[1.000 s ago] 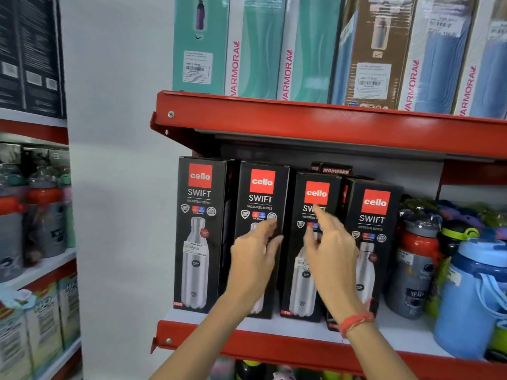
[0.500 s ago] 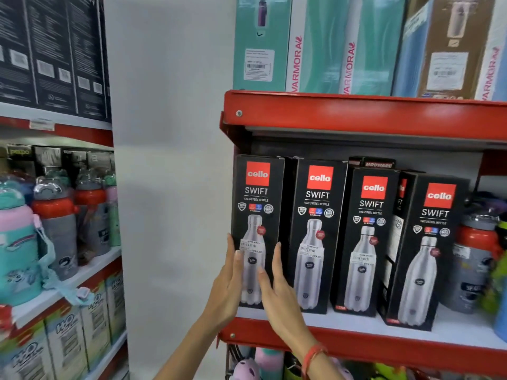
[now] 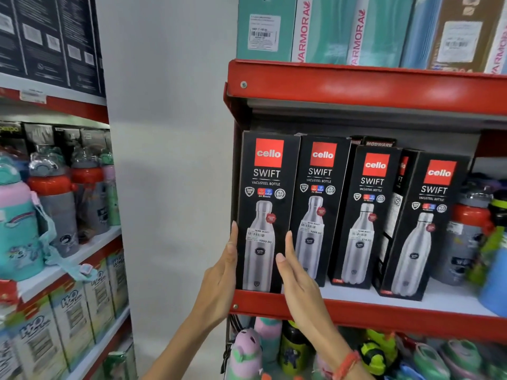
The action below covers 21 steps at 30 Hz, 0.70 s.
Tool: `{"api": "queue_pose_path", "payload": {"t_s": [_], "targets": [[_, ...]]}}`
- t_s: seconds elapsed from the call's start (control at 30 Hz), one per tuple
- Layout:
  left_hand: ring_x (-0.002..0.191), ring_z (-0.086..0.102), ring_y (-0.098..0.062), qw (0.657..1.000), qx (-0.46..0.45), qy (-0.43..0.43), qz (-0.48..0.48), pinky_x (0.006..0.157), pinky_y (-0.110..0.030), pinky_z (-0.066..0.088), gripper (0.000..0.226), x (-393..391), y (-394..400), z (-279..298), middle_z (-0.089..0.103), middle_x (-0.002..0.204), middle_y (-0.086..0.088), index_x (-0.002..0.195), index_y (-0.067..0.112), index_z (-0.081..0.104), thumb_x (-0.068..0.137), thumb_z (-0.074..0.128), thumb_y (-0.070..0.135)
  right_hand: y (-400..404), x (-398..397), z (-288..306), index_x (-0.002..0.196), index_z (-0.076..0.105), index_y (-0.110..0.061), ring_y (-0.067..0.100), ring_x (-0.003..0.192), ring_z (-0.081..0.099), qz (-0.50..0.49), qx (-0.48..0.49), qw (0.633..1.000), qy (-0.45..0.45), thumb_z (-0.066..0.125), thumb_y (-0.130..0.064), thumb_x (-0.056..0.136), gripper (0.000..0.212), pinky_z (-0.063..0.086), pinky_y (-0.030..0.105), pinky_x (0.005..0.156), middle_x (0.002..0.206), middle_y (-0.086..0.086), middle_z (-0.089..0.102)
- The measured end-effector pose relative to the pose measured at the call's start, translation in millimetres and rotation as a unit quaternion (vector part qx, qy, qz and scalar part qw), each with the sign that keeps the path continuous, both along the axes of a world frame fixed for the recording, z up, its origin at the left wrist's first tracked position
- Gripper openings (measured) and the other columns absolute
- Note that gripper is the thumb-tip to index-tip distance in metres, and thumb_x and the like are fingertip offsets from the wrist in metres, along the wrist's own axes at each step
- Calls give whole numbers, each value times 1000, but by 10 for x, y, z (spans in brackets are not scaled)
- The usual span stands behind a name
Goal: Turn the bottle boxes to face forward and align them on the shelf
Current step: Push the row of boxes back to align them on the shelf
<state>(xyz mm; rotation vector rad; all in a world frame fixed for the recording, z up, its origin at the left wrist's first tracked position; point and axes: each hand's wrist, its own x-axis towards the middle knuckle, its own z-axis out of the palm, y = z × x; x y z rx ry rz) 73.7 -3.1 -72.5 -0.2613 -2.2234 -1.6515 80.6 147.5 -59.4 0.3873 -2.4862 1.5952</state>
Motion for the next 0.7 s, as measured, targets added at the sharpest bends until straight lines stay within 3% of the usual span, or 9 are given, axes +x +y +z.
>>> {"api": "queue_pose_path", "payload": {"t_s": [0.07,0.13,0.2,0.27,0.33,0.43,0.6,0.7], "targets": [[98,54,8,999,-4,11,50,91,-22,43,56,25,90,-14,46,129,20,136,63,10,81,8,74,68,-26,-24,139,12,-60,34,130,39,11,-16,1000,12,29,-53,96,48,42,33,100,147,16,36],[120,47,-1,980,-36,87,177,103,-27,40,53,65,202,-53,45,138,12,142,42,28,93,17,58,192,-59,-47,141,23,-54,21,136,39,-4,-52,998,39,31,-53,95,47,36,16,103,151,-1,37],[118,49,0,960,-38,177,215,101,-20,41,47,138,394,-30,52,128,9,132,31,45,93,25,49,364,-126,-52,142,33,-46,7,137,36,-47,-84,993,64,32,-52,94,49,30,22,110,149,-18,35],[114,51,6,979,-49,162,112,95,-8,40,39,168,672,-24,58,122,15,126,35,48,94,28,47,544,-241,-74,142,36,-39,5,133,37,-85,-103,989,66,33,-54,92,52,30,34,113,149,-15,37],[130,35,10,994,-72,78,-1,109,-12,30,45,125,978,-75,41,143,19,138,39,33,96,26,51,689,-357,-97,144,34,-35,10,137,34,-98,-105,988,54,32,-56,89,58,27,38,115,152,-9,35],[144,-2,-1,999,-36,-30,-18,116,-28,5,67,-53,1294,-150,1,157,18,148,37,0,89,20,61,815,-481,-115,147,26,-35,11,144,22,-74,-116,990,13,32,-53,93,57,18,37,118,156,-11,26],[146,-1,-7,997,42,-59,39,120,-37,7,89,-205,1447,-112,-3,160,10,148,31,-11,76,14,78,884,-545,-117,146,17,-46,7,145,16,-12,-108,994,-23,24,-65,88,61,10,46,121,151,-24,22],[146,1,-8,995,50,-59,62,118,-34,6,99,-193,1460,-69,-1,160,9,149,29,-8,69,10,84,904,-519,-99,146,14,-47,6,145,14,15,-121,992,-33,24,-63,90,59,11,41,120,155,-22,17]]}}
